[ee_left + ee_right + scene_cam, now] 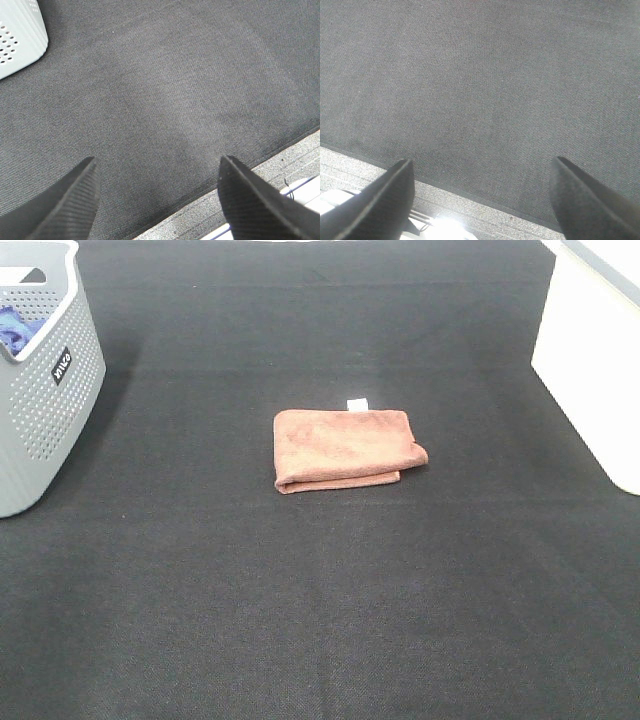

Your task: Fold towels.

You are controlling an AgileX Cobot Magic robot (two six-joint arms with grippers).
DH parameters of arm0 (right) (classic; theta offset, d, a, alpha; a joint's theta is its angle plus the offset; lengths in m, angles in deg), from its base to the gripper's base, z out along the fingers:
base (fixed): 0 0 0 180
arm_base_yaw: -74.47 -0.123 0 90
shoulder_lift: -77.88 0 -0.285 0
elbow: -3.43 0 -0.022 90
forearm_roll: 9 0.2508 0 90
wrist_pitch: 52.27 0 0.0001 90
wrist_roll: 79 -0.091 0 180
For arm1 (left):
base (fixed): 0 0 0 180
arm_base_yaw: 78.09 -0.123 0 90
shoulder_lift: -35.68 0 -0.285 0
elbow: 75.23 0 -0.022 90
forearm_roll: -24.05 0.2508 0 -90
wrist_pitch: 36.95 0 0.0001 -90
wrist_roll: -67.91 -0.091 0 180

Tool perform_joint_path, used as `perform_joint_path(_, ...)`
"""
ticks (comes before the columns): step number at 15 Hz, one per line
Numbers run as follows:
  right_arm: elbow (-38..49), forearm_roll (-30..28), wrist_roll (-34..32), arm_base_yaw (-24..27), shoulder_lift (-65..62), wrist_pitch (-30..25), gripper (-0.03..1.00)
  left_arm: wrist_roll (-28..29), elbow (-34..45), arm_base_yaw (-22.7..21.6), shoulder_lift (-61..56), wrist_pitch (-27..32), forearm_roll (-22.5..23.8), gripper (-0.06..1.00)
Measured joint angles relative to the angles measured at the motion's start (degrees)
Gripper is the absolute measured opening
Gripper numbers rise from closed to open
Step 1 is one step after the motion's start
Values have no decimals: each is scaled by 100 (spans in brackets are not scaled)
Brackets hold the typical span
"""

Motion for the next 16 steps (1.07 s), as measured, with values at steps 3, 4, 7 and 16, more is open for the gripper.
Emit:
perform_joint_path(3, 0, 57, 0, 212, -172, 0, 71, -6, 0, -172, -52, 0, 0, 64)
perform_joint_path(4, 0, 80, 0, 424, -321, 0, 71, -11, 0, -321, -160, 0, -6, 64)
perform_joint_path(7, 0, 155, 0, 968, -917, 0, 71, -17, 0, -917, -859, 0, -11, 64)
perform_joint_path(16, 23, 286, 0, 1186, -2051, -6, 71, -17, 0, -1576, -1805, 0, -17, 64)
